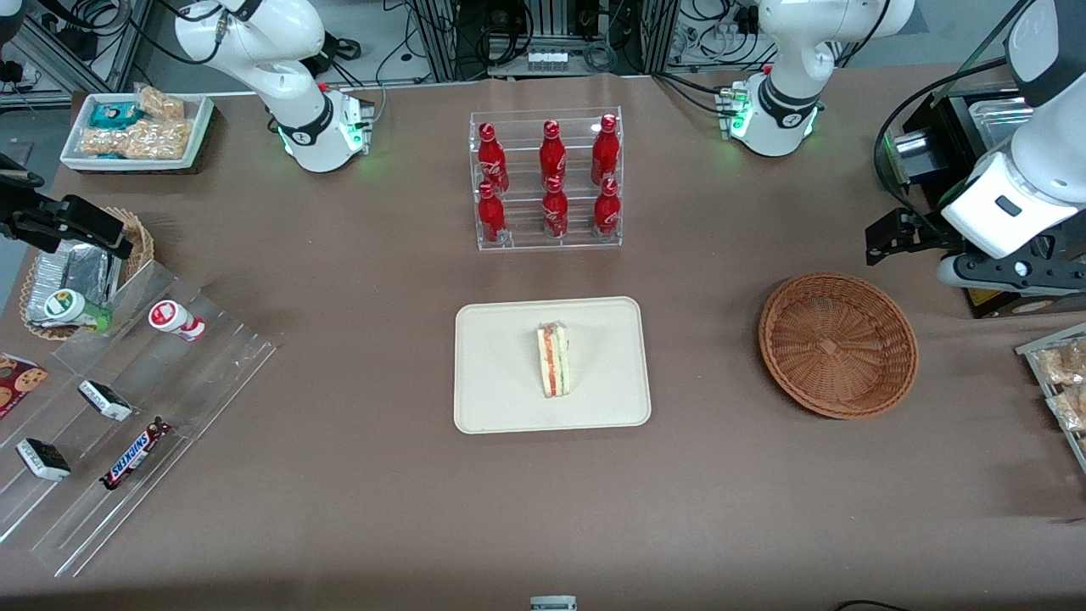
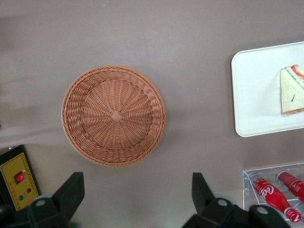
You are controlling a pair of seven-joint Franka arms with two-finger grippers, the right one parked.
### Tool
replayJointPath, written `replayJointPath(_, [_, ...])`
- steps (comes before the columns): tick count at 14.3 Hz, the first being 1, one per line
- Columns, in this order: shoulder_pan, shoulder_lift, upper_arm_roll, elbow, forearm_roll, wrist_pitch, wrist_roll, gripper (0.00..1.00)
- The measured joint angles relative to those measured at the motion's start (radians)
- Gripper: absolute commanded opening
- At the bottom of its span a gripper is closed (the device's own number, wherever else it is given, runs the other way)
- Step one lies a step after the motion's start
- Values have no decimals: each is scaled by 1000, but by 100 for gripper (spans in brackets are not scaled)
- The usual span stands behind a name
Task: Place sandwich from basket to tray
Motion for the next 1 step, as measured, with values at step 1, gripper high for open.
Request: replayJointPath(1, [0, 0, 0, 0, 0, 0, 1, 100])
